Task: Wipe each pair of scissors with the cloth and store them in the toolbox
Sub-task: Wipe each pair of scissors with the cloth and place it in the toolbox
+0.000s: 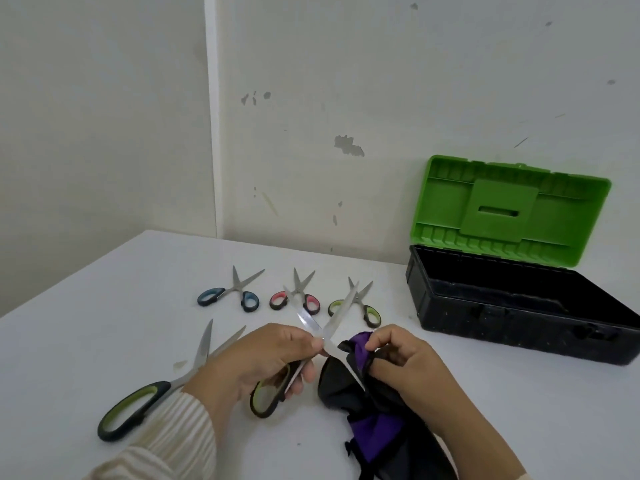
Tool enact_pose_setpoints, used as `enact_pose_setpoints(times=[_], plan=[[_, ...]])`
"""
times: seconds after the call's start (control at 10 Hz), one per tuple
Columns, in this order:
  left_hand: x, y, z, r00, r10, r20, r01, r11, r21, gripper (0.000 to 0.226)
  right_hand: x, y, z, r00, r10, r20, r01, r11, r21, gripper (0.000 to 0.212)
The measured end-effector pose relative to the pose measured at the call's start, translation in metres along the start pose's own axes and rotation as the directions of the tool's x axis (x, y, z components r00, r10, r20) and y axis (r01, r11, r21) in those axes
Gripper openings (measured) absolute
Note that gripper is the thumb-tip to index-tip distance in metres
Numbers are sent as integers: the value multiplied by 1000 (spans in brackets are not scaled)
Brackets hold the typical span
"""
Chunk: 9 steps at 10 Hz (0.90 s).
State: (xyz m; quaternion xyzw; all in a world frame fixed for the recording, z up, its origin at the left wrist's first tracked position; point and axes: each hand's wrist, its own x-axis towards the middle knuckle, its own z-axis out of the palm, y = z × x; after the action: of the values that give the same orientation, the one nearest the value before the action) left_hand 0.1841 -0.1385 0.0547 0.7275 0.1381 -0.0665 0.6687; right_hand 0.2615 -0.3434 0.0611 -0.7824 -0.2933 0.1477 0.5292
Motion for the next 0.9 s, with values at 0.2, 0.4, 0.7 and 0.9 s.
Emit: enact_pose_setpoints(times=[0.2,0.4,0.7,0.9], plan=[[-2,-1,-3,1000,-14,21,15,999,-40,24,25,9,-14,904,96,-416,63,933,354,22],[2,-3,17,1000,3,-23,-3,999,32,21,22,-4,23,907,-414,-79,321,800,-507,20],[6,-5,30,995,71,-72,-61,989,136,21,24,4,27,921,-380,-82,294,820,-491,16],[6,-5,31,994,82,-79,-66,980,186,24,24,5,29,920,-376,-112,264,805,-532,16]])
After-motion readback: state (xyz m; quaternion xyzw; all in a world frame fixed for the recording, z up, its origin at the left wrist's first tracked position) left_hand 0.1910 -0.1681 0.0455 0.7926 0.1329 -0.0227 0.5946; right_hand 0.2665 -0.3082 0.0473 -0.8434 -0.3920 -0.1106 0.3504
